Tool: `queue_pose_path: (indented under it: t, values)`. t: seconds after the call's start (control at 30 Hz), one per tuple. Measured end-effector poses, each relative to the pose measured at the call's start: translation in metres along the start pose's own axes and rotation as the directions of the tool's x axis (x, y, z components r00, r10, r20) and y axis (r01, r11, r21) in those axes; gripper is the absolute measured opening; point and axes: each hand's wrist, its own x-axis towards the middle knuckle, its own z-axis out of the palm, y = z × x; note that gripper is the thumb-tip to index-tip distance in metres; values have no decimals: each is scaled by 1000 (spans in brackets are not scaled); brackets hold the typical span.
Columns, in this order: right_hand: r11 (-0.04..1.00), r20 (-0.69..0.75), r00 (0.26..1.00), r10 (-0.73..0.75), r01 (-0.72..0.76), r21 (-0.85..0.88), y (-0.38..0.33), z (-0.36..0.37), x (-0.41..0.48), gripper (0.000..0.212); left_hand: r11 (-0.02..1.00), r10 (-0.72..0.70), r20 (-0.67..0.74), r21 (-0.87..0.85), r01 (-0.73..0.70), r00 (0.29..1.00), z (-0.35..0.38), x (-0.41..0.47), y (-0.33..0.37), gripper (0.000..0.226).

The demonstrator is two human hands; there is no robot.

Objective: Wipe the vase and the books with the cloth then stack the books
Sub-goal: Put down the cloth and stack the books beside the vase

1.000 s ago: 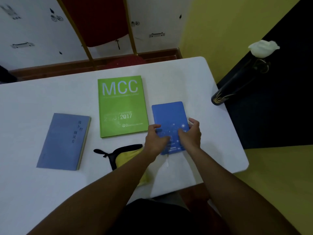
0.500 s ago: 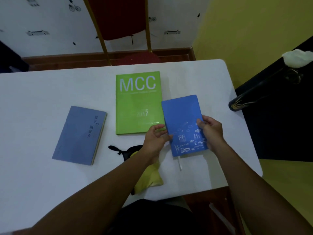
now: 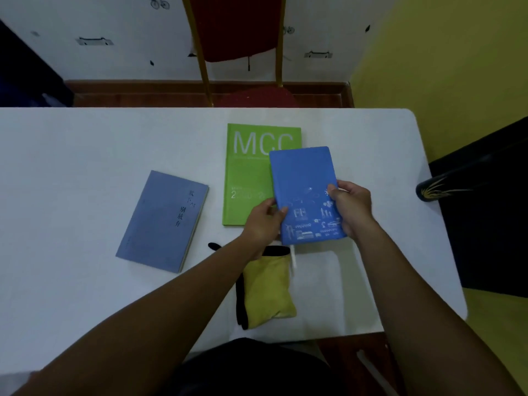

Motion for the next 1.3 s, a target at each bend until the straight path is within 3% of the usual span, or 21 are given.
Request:
queue_pose_path:
  t: [0.13, 0.27, 0.4, 0.5, 0.63, 0.9, 0.97, 1.0, 1.07, 1.13, 1.23, 1.3]
  values:
    - [992, 29, 995, -95, 97, -79, 16, 46, 1, 18, 954, 126, -193, 293, -65, 973, -39, 15, 7, 40]
    - [945, 144, 975, -171, 204, -256, 25, 80, 1, 23, 882, 230, -208, 458, -113, 951, -72, 28, 11, 33]
    - [832, 120, 959, -258, 283, -477, 33, 93, 10, 44, 827, 299, -179, 539, -161, 937, -81, 37, 9, 28]
    - [833, 132, 959, -252, 284, -475, 37, 94, 10, 41, 778, 330, -171, 606, -165, 928, -82, 35, 4, 41]
    - [831, 110, 960, -257, 278, -482, 34, 97, 13, 40, 722, 361, -138, 667, -183, 922, -86, 40, 3, 43]
    - [766, 94, 946, -309, 306, -565, 23, 103, 10, 44, 737, 343, -141, 654, -172, 929, -89, 50, 9, 48]
    - [667, 65, 900, -431, 366, -649, 25, 108, -8, 54, 706, 362, -118, 683, -189, 925, -94, 45, 6, 47]
    - [611, 75, 844, -531, 443, -657, 27, 112, -19, 57, 691, 378, -113, 695, -199, 919, -98, 41, 3, 46]
    - [528, 124, 703, -700, 626, -574, 38, 125, -45, 50, 660, 416, -108, 719, -218, 903, -108, 32, -6, 42]
    - [496, 215, 627, -749, 746, -444, 52, 143, -71, 35, 626, 462, -109, 743, -237, 880, -125, 23, -20, 39]
    - [527, 351, 632, -691, 773, -354, 73, 173, -104, 27, 534, 561, -133, 813, -234, 817, -156, 10, -41, 36]
    - [576, 409, 670, -620, 742, -342, 87, 189, -121, 31, 530, 595, -194, 824, -200, 780, -174, -4, -48, 37]
